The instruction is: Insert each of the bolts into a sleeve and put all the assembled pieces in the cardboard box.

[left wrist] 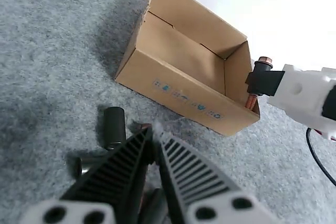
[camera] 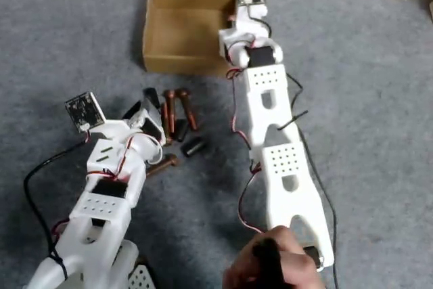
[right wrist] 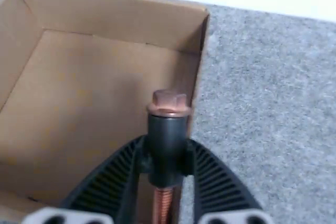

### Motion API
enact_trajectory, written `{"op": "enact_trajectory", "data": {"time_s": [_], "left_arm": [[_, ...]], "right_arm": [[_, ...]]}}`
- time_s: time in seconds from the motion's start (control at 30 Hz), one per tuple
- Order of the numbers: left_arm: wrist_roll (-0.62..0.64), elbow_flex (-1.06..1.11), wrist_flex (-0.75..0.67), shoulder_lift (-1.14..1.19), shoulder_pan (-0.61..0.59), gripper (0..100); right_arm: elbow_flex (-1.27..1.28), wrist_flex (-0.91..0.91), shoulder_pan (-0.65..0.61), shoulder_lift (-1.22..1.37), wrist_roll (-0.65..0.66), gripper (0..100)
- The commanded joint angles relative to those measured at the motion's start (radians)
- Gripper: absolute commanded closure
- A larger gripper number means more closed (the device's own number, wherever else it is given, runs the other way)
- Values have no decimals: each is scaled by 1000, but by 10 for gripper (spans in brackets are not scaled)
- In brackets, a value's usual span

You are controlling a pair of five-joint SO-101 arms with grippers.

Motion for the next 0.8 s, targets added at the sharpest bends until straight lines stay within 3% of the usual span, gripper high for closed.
{"op": "enact_trajectory", "data": {"time_s": [0.0, 0.1, 0.77], "left_arm": [[-3, -59, -21, -4, -2, 993], [-3, -59, -21, -4, -2, 993], [-3, -59, -21, -5, -2, 993]], "right_arm": [[-99, 28, -4, -25, -8, 734], [-99, 36, -4, -27, -8, 650], [-91, 64, 38, -18, 0, 649]]}}
